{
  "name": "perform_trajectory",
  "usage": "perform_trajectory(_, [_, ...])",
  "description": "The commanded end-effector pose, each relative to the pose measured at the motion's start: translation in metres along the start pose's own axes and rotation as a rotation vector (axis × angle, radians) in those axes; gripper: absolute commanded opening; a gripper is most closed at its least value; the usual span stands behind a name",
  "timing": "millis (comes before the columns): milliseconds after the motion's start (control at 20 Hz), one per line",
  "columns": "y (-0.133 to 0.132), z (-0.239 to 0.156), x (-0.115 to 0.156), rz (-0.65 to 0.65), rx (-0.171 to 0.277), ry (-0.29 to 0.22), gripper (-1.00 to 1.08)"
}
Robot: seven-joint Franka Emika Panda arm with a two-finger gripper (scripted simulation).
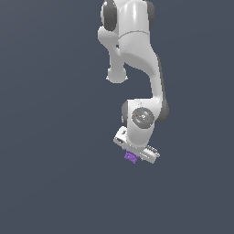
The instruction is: Pick up the object and move it to a goal position.
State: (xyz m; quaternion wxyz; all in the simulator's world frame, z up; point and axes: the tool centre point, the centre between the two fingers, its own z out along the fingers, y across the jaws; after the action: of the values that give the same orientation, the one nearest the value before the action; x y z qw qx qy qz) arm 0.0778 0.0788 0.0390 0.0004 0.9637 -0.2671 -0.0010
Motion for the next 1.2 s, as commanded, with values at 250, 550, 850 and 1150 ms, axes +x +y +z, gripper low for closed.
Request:
perform_trajectory(250, [-0.001,-0.001,0.001,0.0,0.001,0.002,-1.0])
perform_trajectory(550, [-0.001,-0.001,0.001,0.0,0.001,0.002,-1.0])
perform_trajectory(850, [0.005,-0.008,0.002,-0.016,0.002,0.002,-1.0])
perform_trajectory(1150, [0.022,-0.03,0.006,-0.065,0.004,0.004,-1.0])
